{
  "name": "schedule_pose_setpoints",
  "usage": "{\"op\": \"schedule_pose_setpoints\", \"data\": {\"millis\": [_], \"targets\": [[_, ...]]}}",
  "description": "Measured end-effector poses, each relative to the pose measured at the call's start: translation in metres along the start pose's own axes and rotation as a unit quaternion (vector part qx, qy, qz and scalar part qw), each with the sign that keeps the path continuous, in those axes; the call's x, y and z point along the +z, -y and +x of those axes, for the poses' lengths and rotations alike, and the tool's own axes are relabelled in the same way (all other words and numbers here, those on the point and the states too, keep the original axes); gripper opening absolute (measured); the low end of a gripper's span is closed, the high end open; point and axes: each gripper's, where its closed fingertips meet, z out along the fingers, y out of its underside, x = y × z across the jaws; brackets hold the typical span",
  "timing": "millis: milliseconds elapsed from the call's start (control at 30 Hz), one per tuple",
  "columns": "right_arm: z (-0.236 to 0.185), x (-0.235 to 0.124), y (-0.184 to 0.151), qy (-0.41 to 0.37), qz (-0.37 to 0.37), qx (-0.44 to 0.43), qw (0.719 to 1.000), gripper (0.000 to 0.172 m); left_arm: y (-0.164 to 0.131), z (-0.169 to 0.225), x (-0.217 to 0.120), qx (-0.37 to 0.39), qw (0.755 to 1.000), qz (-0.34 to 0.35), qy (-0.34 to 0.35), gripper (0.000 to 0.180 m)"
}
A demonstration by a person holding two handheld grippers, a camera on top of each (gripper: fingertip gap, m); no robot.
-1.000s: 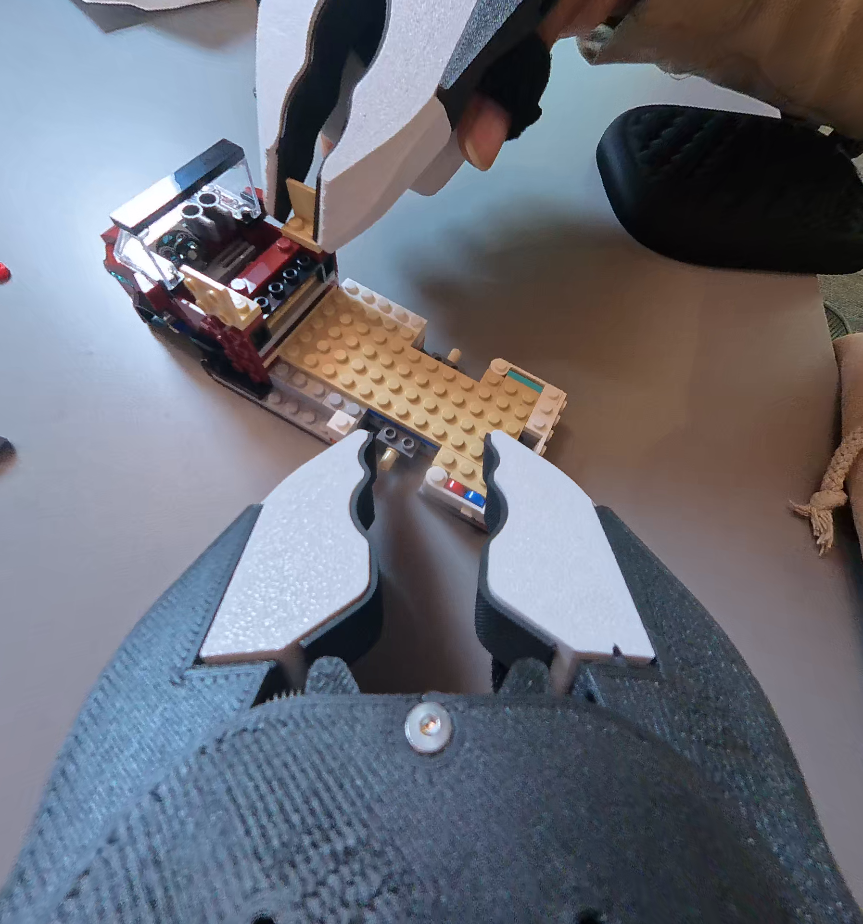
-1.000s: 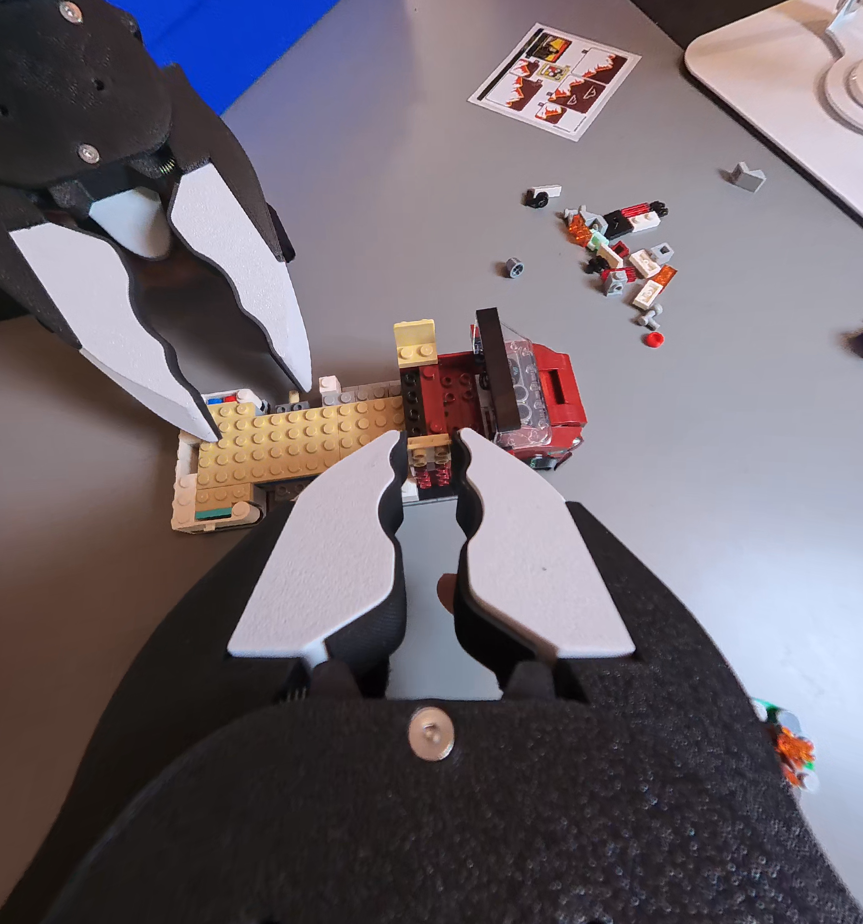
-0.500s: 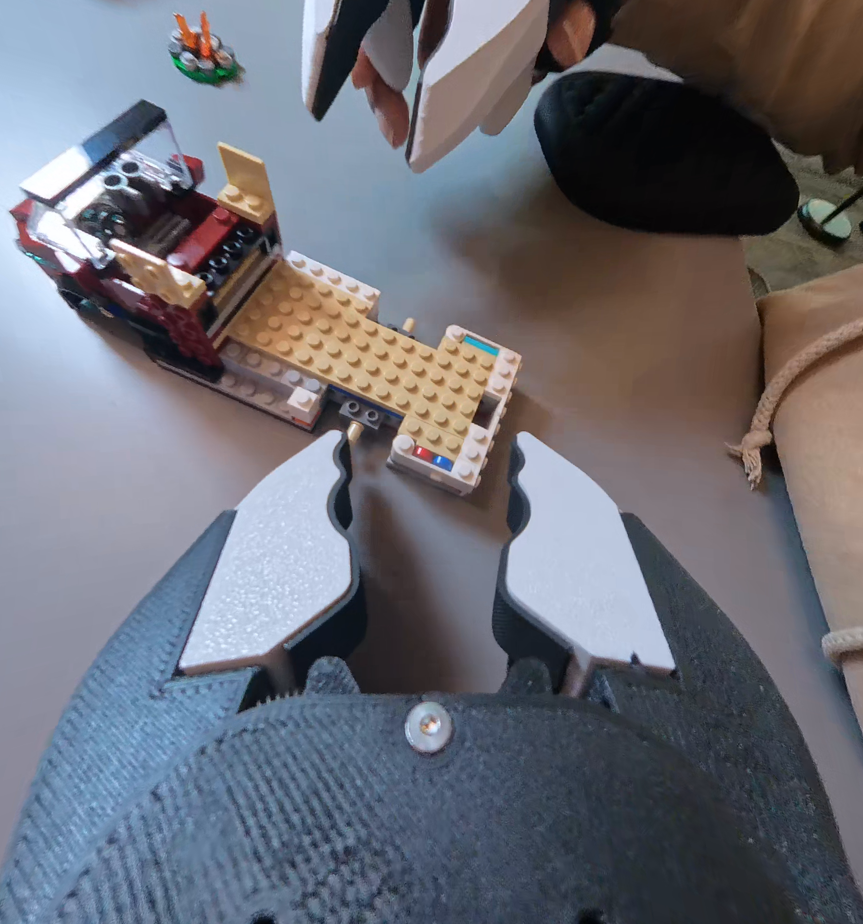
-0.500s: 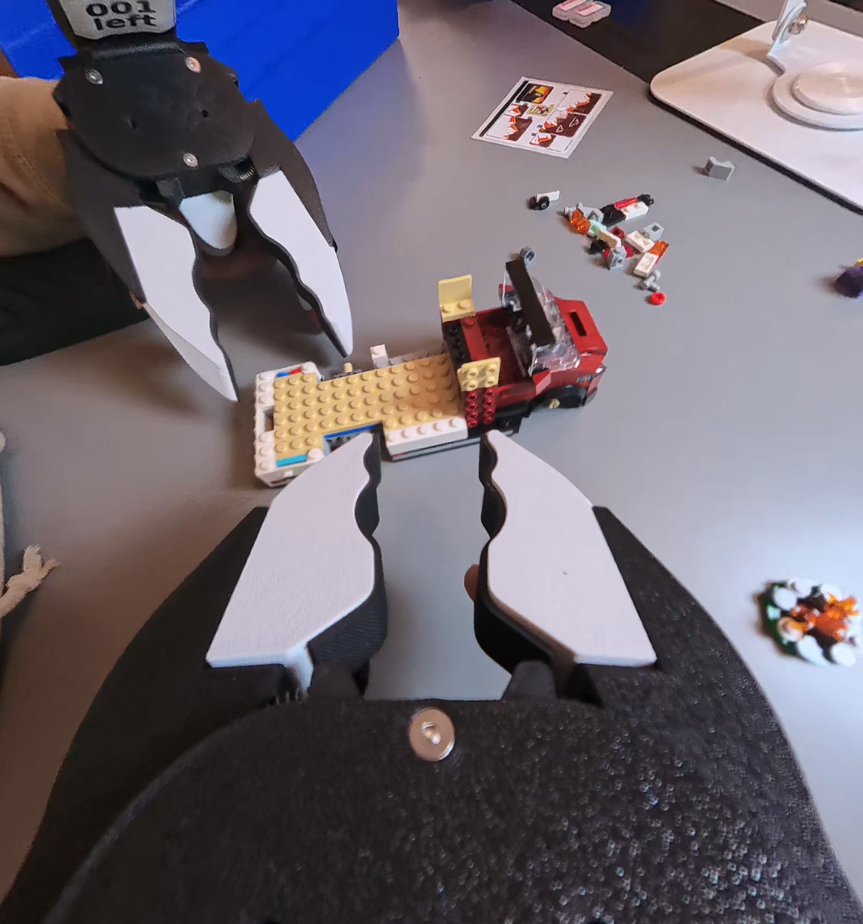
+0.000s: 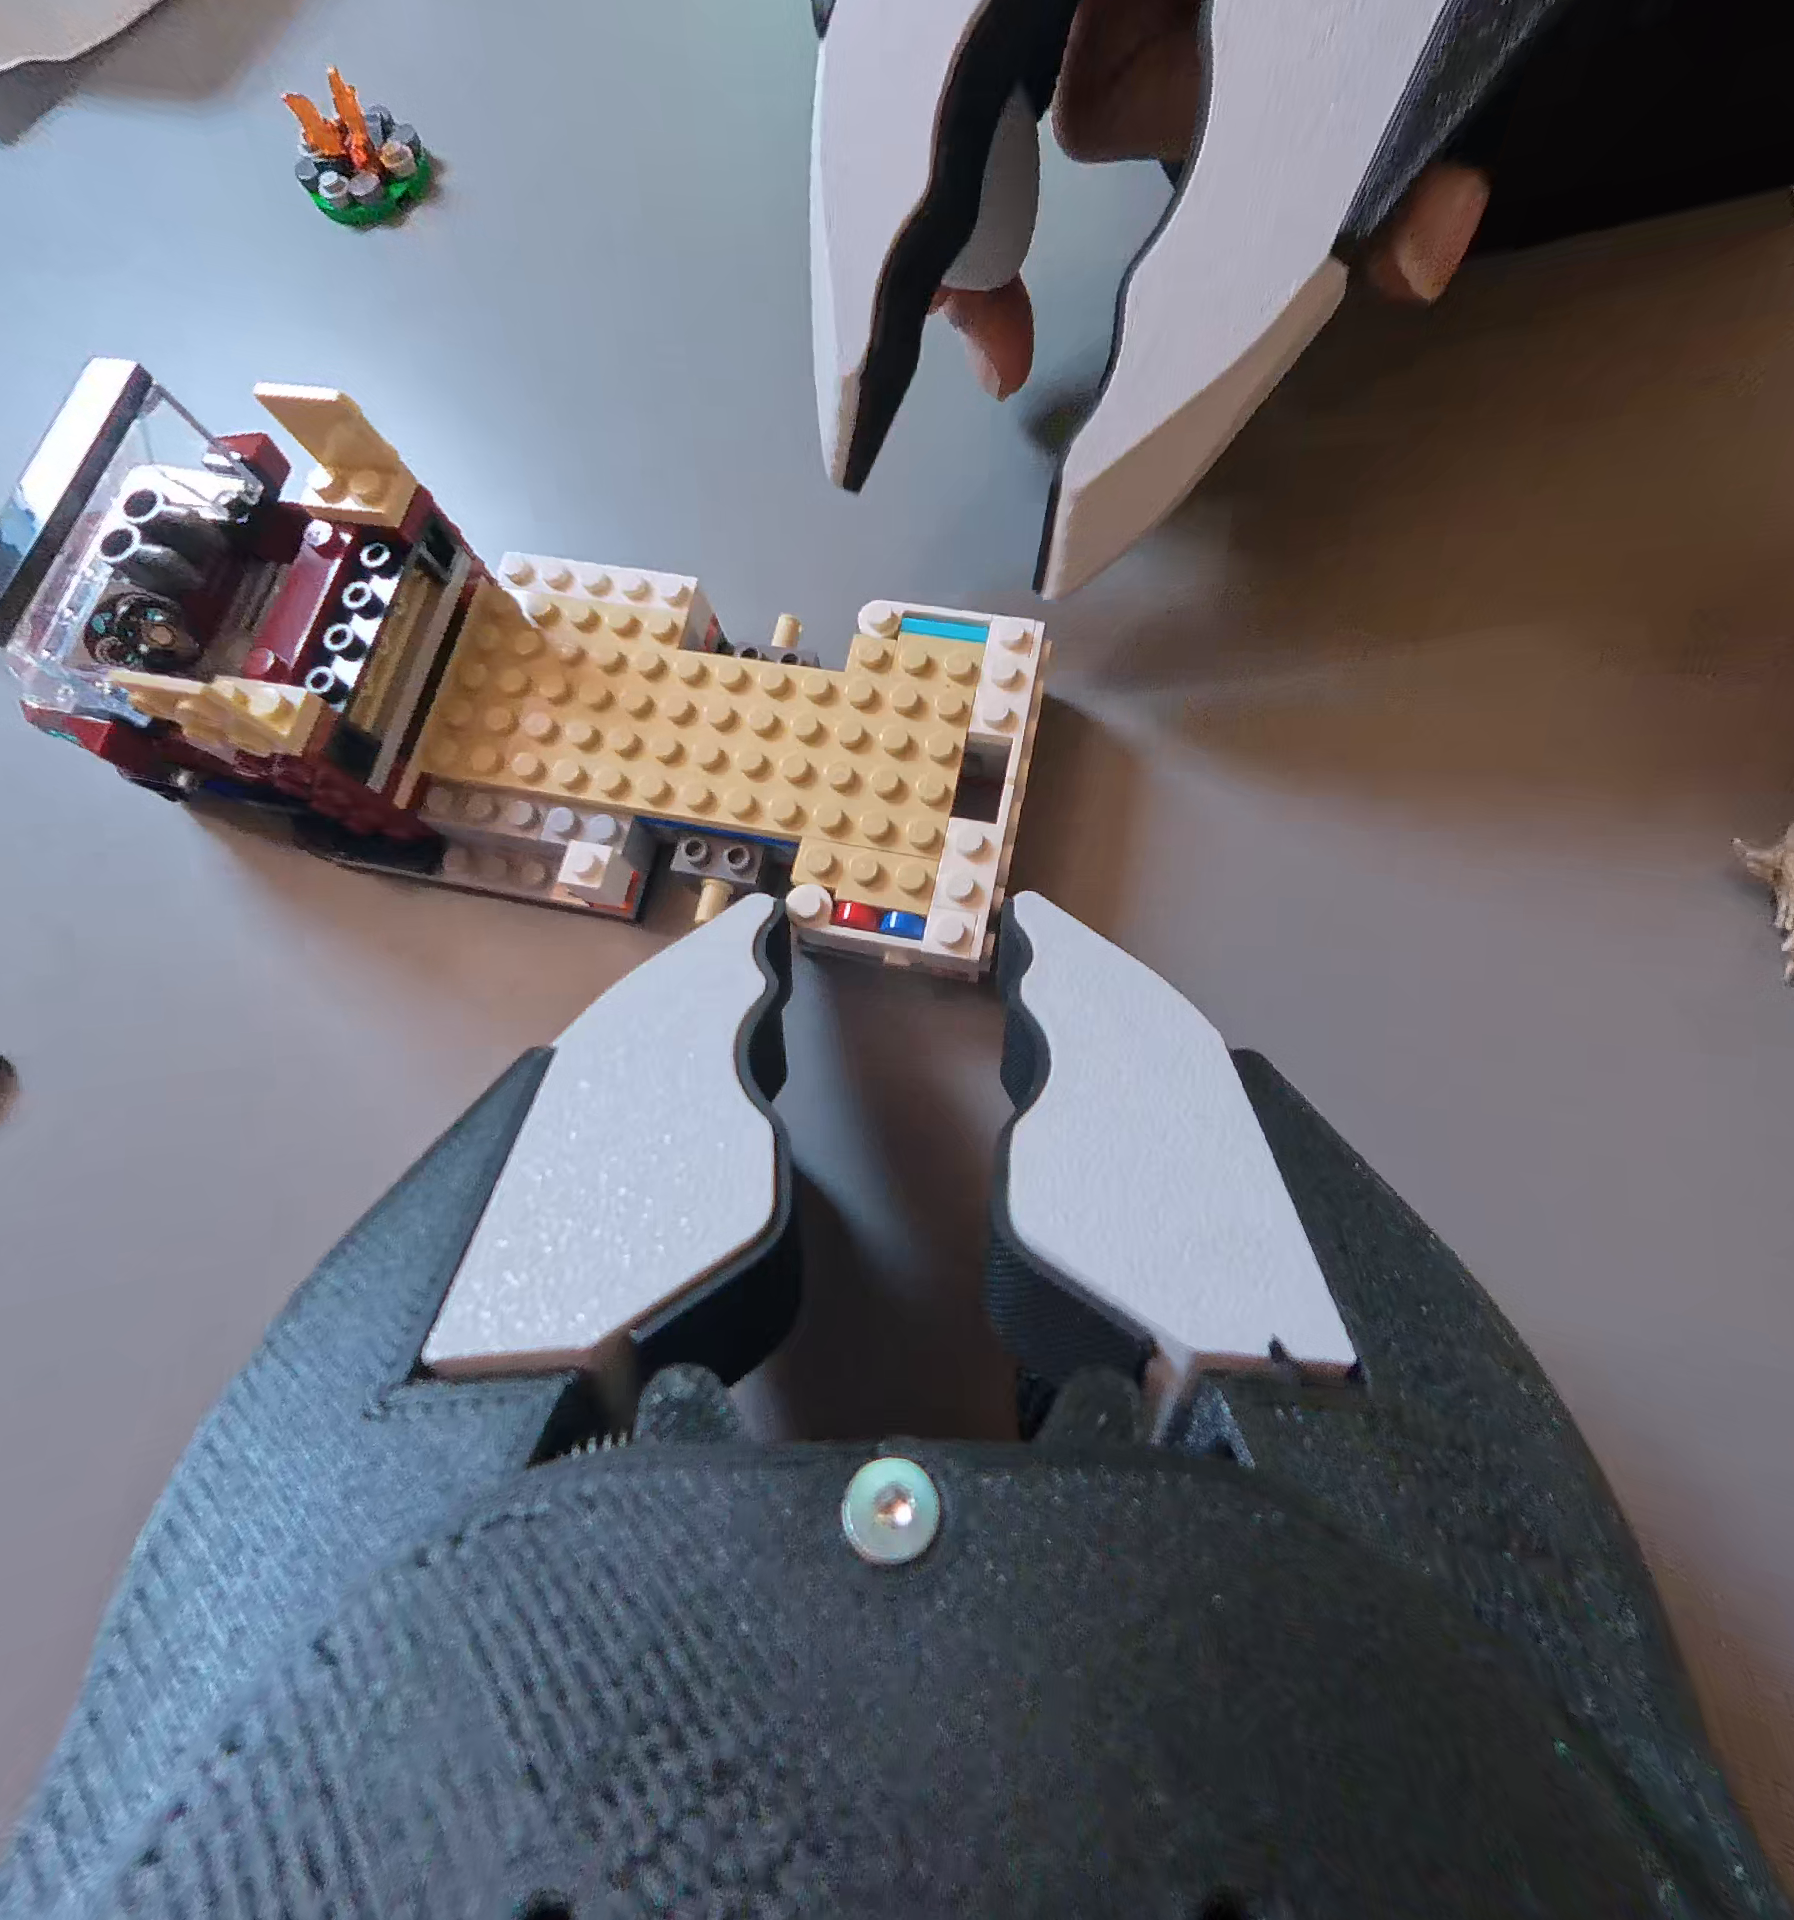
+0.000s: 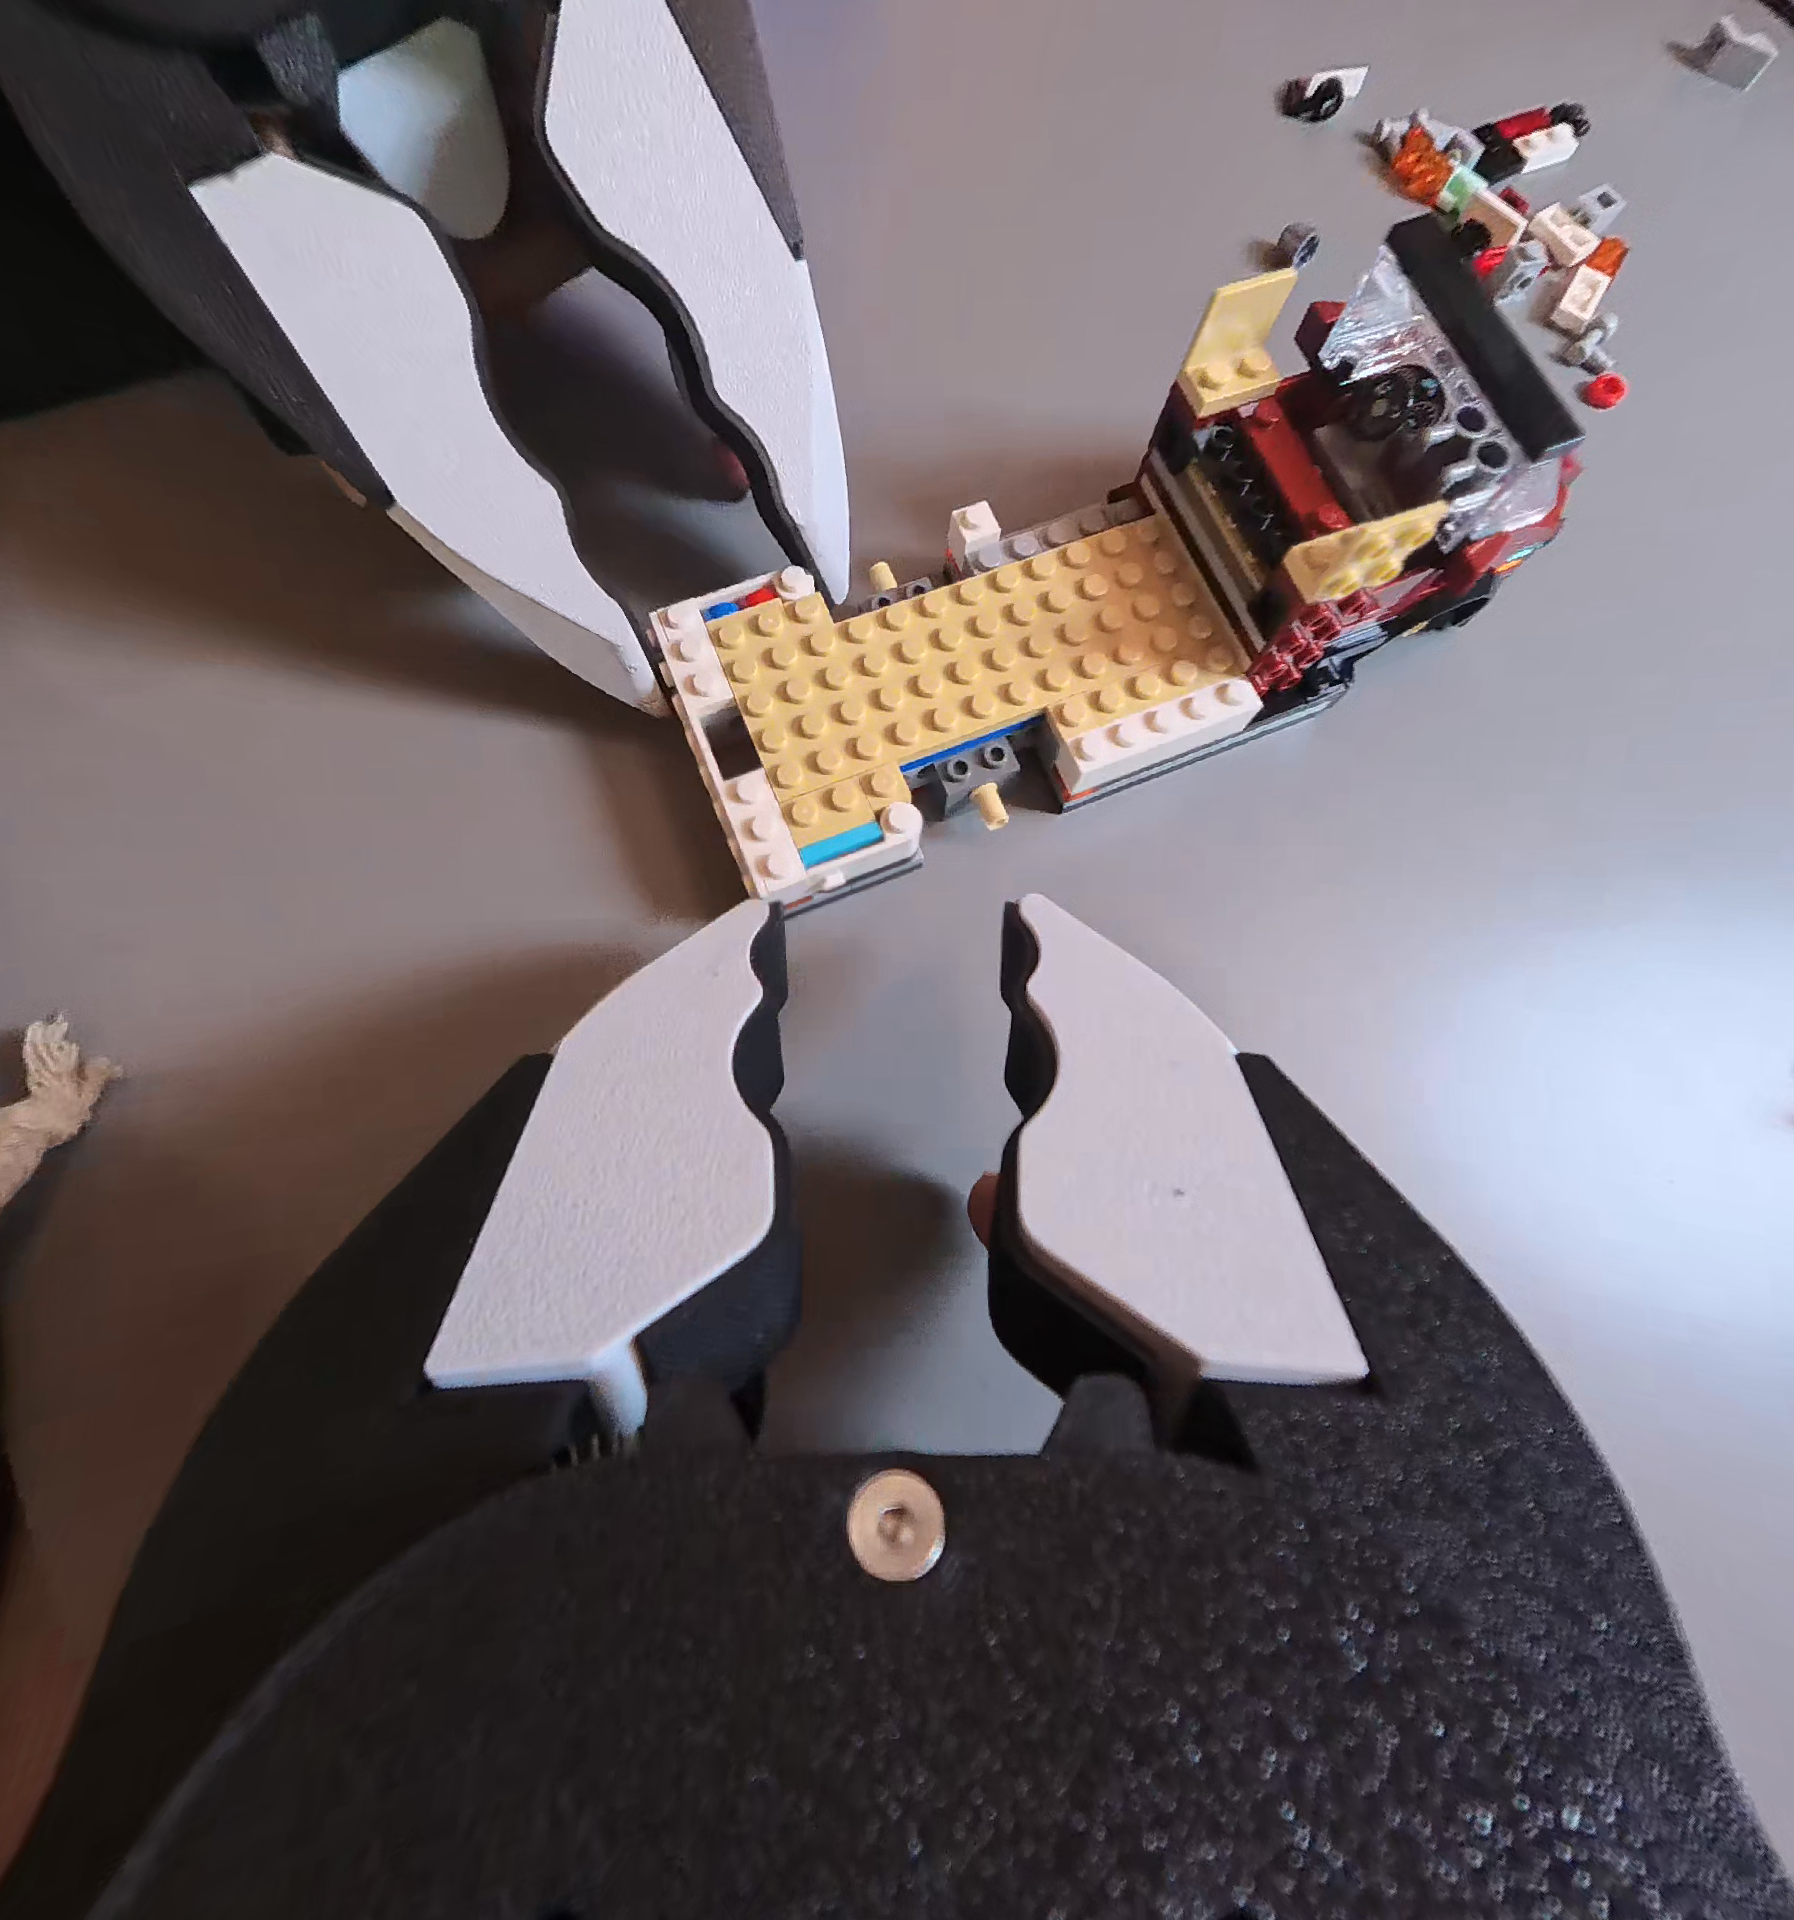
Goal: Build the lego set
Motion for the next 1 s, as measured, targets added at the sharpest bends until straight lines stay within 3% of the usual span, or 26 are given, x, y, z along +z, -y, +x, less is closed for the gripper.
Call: {"op": "schedule_pose_setpoints", "data": {"millis": [267, 567, 700, 833, 1000], "targets": [[0.004, 0.009, -0.008, -0.019, -0.059, -0.064, 0.996, 0.031, 0.002, 0.004, 0.003, 0.002, 0.999, -0.008, 0.034, 0.039], [-0.008, 0.009, 0.007, 0.025, 0.004, -0.044, 0.999, 0.031, -0.009, -0.009, -0.008, 0.013, 1.000, -0.010, 0.025, 0.038], [-0.004, 0.010, 0.015, 0.013, 0.034, -0.053, 0.998, 0.030, -0.023, -0.034, -0.020, -0.028, 0.999, -0.005, 0.045, 0.027], [0.007, 0.003, 0.031, -0.006, 0.103, -0.033, 0.994, 0.029, -0.021, -0.046, -0.030, -0.071, 0.996, 0.034, 0.046, 0.041], [0.026, -0.010, 0.047, -0.023, 0.197, 0.035, 0.980, 0.028, -0.003, -0.033, -0.024, -0.076, 0.995, 0.061, 0.036, 0.066]]}}
